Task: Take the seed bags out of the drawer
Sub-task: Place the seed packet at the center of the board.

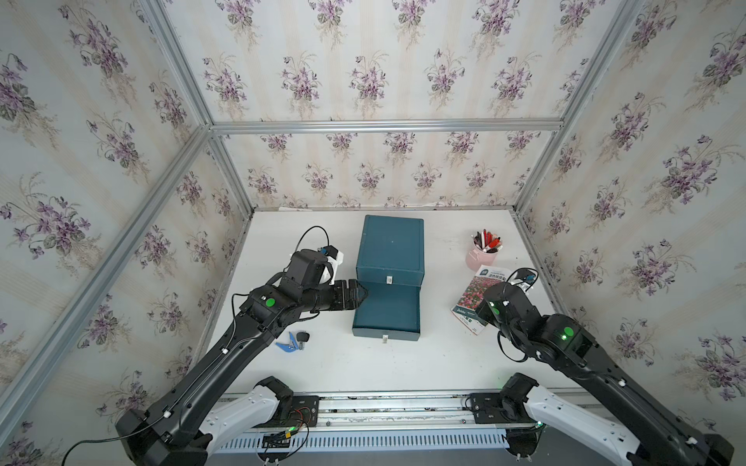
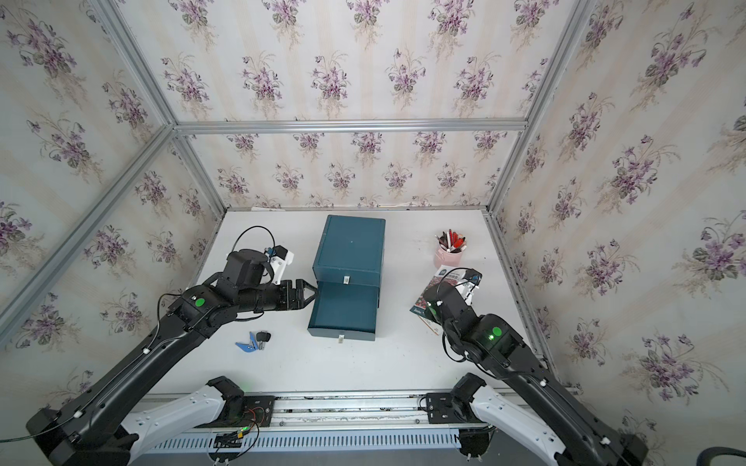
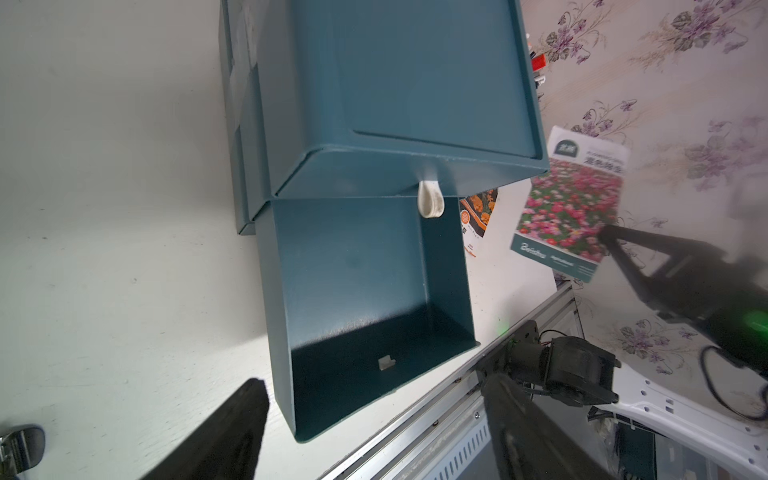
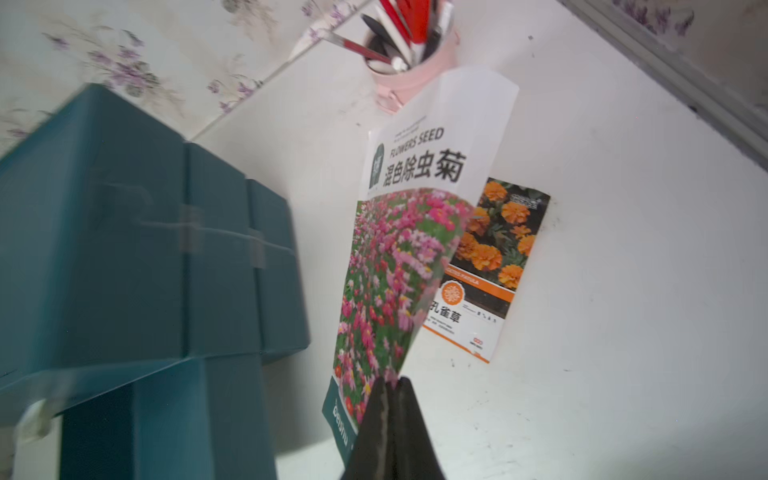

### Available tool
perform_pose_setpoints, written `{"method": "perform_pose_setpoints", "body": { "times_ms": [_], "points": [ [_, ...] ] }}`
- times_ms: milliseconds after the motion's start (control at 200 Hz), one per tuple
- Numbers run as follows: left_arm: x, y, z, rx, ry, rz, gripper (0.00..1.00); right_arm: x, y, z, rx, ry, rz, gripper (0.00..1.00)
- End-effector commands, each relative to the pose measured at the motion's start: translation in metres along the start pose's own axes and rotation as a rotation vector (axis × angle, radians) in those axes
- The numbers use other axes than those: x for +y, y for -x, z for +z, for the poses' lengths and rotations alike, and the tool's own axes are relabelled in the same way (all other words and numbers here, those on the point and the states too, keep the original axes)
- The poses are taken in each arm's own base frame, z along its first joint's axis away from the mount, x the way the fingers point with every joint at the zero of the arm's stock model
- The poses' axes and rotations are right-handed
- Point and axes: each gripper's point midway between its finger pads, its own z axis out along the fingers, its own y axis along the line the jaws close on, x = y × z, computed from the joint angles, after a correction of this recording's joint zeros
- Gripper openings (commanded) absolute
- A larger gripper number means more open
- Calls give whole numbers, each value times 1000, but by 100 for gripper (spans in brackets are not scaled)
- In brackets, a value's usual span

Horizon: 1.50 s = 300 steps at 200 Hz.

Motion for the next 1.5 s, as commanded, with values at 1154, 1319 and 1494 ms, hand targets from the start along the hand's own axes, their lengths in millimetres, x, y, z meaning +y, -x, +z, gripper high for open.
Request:
{"method": "perform_pose_setpoints", "body": {
  "times_ms": [1154,1319,1494],
  "points": [
    [21,-3,-4,-21,77,-3,87,31,-32,112,280,59,-233,76],
    [15,13,-2,-55,63,-11,88,46,-28,76,223,47,-307,85],
    [5,55,-4,-114,75,8,91,69,-54,10,135,147,-323,79]
  ]
}}
